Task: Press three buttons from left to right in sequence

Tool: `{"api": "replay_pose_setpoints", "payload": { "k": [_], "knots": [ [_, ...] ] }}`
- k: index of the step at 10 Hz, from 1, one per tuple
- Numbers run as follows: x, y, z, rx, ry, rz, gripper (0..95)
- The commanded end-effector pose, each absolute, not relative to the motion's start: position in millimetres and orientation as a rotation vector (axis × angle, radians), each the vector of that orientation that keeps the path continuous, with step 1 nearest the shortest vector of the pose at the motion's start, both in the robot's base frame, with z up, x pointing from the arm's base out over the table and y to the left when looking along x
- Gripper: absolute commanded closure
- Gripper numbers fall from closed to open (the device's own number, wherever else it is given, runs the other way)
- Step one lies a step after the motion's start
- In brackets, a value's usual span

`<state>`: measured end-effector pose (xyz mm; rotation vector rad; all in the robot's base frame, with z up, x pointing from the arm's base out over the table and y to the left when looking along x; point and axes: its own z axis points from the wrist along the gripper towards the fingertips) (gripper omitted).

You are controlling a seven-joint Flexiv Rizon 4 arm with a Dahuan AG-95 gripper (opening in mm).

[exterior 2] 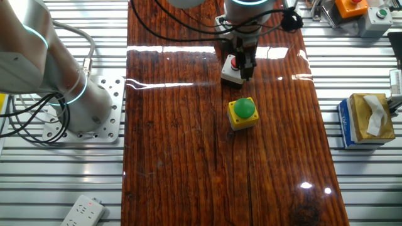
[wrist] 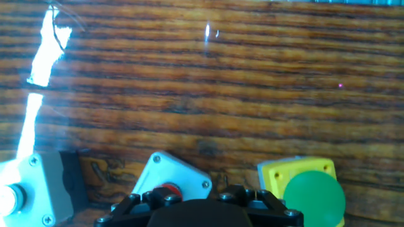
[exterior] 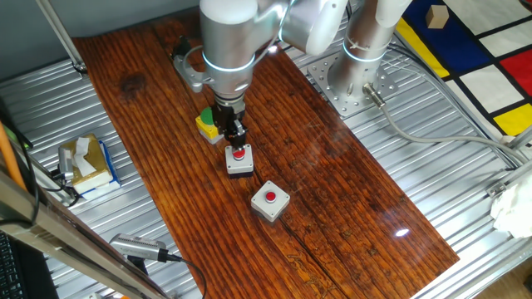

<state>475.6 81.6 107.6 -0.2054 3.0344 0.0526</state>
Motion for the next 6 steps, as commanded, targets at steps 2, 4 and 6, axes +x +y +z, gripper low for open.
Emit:
{"api": "replay_pose_setpoints", "payload": {
  "k": [2,4,6],
  "knots": [
    [475.8,80.3,103.3,-0.204,3.025,0.044,38.0],
    [475.2,79.3,102.4,-0.205,3.023,0.044,38.0],
    [475.2,79.3,100.3,-0.203,3.019,0.043,38.0]
  ]
}}
